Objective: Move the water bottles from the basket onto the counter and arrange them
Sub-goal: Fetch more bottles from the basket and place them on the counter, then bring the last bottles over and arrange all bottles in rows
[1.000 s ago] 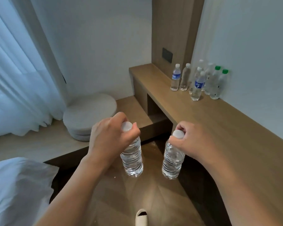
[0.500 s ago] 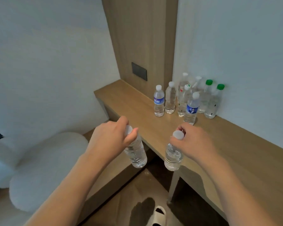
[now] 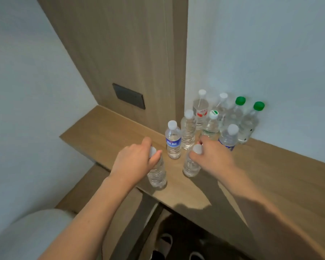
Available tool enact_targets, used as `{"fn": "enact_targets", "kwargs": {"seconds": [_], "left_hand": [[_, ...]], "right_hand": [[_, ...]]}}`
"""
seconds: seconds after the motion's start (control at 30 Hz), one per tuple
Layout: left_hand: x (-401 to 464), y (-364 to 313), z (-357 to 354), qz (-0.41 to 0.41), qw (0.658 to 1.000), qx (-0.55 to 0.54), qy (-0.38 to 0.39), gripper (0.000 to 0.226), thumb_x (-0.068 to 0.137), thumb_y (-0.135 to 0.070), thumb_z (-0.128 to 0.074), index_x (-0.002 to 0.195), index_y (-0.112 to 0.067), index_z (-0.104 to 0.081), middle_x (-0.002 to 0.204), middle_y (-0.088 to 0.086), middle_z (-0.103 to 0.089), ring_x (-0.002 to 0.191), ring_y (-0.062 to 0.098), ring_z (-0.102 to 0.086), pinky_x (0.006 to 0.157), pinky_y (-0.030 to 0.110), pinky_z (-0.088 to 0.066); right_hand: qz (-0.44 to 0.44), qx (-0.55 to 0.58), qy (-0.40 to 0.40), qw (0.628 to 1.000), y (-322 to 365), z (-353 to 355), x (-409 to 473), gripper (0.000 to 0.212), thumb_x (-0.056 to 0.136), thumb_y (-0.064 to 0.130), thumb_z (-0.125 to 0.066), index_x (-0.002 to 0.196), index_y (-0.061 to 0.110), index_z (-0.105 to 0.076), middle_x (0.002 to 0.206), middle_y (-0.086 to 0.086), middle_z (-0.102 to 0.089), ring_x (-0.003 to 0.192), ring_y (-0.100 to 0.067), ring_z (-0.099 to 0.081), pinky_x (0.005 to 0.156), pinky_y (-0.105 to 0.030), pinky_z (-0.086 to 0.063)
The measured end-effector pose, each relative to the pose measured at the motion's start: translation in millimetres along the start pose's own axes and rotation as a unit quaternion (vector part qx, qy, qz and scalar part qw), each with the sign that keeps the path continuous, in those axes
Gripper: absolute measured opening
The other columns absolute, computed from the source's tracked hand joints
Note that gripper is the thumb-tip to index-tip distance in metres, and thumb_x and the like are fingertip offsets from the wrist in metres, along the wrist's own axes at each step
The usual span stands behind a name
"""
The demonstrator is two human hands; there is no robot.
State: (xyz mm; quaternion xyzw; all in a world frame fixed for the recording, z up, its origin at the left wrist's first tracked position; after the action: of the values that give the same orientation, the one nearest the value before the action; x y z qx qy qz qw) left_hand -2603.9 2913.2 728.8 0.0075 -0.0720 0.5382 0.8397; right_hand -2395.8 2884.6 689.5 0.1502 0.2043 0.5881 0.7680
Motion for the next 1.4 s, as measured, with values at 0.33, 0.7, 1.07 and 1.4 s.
{"fn": "enact_targets", "kwargs": {"seconds": [0.33,0.7,1.07,1.4], "left_hand": [[84,31,-68,-0.053,0.991,-0.12,0.034,0.037,0.082,-0.042,-0.074,0.09,-0.01,-0.058,0.062,0.014,-0.061,0.055,0.035,-0.061,0.054,0.029,-0.038],[100,-41,-15,-0.13,0.982,-0.125,0.049,0.037,0.096,-0.044,-0.047,0.118,-0.015,-0.056,0.112,0.008,-0.055,0.107,0.03,-0.054,0.086,0.04,-0.044],[-77,-354,22,-0.443,0.86,-0.254,-0.002,0.03,0.096,-0.025,-0.054,0.119,-0.006,-0.059,0.112,0.011,-0.058,0.104,0.029,-0.058,0.089,0.041,-0.047],[-331,-622,59,-0.648,0.715,-0.26,0.021,0.034,0.098,-0.036,-0.047,0.124,-0.016,-0.055,0.118,0.003,-0.054,0.105,0.019,-0.054,0.088,0.036,-0.05]], "right_hand": [[-0.099,-0.021,-0.04,0.994,6,-36,42,0.036,0.093,0.042,-0.055,0.12,0.019,-0.05,0.114,-0.003,-0.063,0.1,-0.025,-0.063,0.069,-0.033,-0.042],[-0.138,0.084,-0.093,0.983,-26,-5,-43,0.06,0.093,0.04,-0.058,0.147,0.024,-0.037,0.138,0.002,-0.05,0.12,-0.014,-0.052,0.1,-0.036,-0.045],[-0.281,0.055,-0.272,0.919,-179,94,-322,0.058,0.096,0.033,-0.056,0.149,0.024,-0.035,0.153,0.006,-0.038,0.141,-0.01,-0.033,0.117,-0.03,-0.028],[-0.472,0.015,-0.405,0.783,-303,139,-657,0.056,0.093,0.03,-0.058,0.145,0.016,-0.042,0.147,-0.002,-0.047,0.135,-0.016,-0.043,0.113,-0.033,-0.036]]}}
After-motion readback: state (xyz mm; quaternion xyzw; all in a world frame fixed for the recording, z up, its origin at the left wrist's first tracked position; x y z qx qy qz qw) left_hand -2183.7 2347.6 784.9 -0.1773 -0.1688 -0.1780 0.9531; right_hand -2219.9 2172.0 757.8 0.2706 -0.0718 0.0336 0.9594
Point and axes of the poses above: each hand's wrist, its own x-axis towards the middle knuckle, its own z-axis out of the back of the hand, y = z × x, the point moved 6 cm from there along x, towards the middle knuckle
